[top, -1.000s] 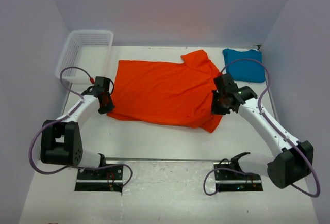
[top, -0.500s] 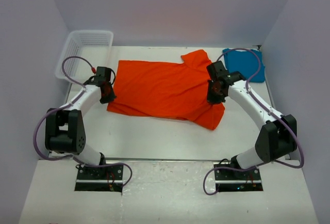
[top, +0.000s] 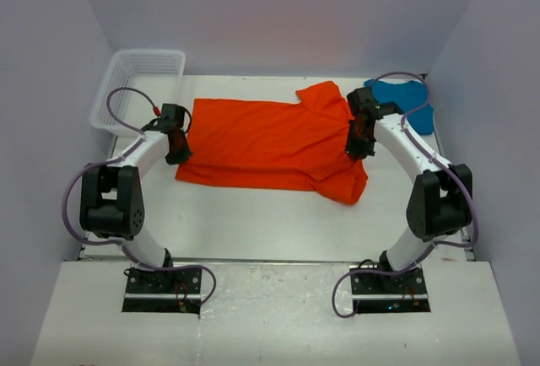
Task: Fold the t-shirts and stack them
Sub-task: Fold the flattened tshirt in 1/3 of the way
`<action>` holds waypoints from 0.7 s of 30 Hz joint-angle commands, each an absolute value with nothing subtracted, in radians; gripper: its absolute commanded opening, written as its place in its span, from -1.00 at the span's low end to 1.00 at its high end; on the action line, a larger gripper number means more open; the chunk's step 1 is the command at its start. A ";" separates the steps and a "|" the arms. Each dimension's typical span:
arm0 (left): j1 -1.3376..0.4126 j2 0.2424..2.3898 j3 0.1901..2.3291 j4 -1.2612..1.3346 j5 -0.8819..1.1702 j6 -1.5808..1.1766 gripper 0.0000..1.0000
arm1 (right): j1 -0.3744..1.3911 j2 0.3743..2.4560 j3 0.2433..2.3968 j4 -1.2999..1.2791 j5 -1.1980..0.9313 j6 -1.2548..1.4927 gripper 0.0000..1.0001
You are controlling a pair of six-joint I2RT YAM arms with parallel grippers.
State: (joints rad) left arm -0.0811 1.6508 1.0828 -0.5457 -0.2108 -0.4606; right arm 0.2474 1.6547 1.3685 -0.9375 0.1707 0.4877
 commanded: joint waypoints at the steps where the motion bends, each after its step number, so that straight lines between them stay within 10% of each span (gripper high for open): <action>1: -0.084 1.675 1.126 -0.526 -0.225 -0.463 -1.00 | 0.241 1.709 1.426 -0.940 0.189 0.468 -1.00; 21: -0.084 1.778 1.221 -0.543 -0.224 -0.462 -1.00 | 0.212 1.879 1.601 -0.942 0.178 0.462 -1.00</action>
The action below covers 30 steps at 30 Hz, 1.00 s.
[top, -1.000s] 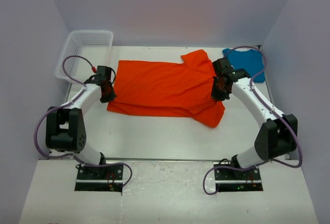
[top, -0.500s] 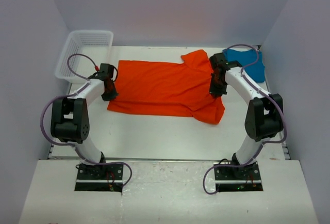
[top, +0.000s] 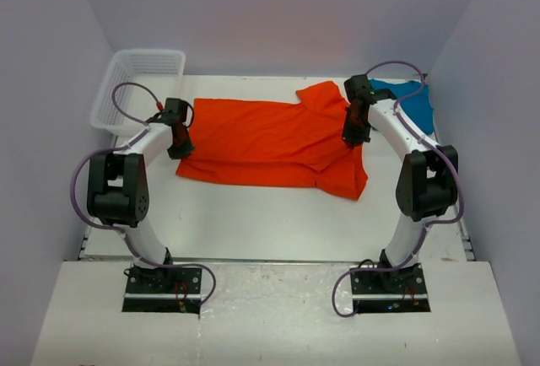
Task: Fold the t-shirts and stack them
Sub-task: Fold the flattened tshirt in 1/3 of the way
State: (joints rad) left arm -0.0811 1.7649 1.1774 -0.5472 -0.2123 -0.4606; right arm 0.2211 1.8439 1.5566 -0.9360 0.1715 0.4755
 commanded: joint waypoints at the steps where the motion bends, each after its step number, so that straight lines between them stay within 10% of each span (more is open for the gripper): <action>1: -0.084 1.787 1.226 -0.546 -0.222 -0.462 -1.00 | 0.213 1.888 1.606 -0.940 0.175 0.460 -1.00; 7: -0.087 1.789 1.227 -0.520 -0.186 -0.465 -0.62 | 0.212 1.933 1.626 -0.936 0.137 0.459 -0.85; 9: -0.100 1.767 1.210 -0.500 -0.201 -0.462 -0.04 | 0.213 1.933 1.614 -0.927 0.146 0.457 -0.70; 10: -0.110 1.722 1.203 -0.486 -0.275 -0.471 0.58 | 0.212 1.922 1.608 -0.919 0.167 0.454 -0.61; 13: -0.185 1.564 1.122 -0.382 -0.417 -0.427 1.00 | 0.212 1.887 1.597 -0.876 0.240 0.437 0.07; 14: -0.242 1.516 1.097 -0.338 -0.437 -0.401 1.00 | 0.212 1.882 1.621 -0.864 0.258 0.422 0.62; 16: -0.303 1.366 1.005 -0.208 -0.513 -0.350 1.00 | 0.213 1.875 1.657 -0.862 0.287 0.400 0.97; 24: -0.362 1.344 1.068 -0.416 -0.376 -0.425 0.97 | 0.265 1.708 1.541 -0.841 0.149 0.393 0.93; 26: -0.364 1.348 1.042 -0.410 -0.338 -0.425 0.62 | 0.278 1.683 1.491 -0.796 0.111 0.391 -0.10; 27: -0.365 1.350 1.035 -0.403 -0.333 -0.431 0.04 | 0.281 1.662 1.441 -0.778 0.039 0.393 -0.72; 30: -0.365 1.361 1.028 -0.399 -0.302 -0.448 -1.00 | 0.313 1.625 1.350 -0.701 -0.105 0.379 -1.00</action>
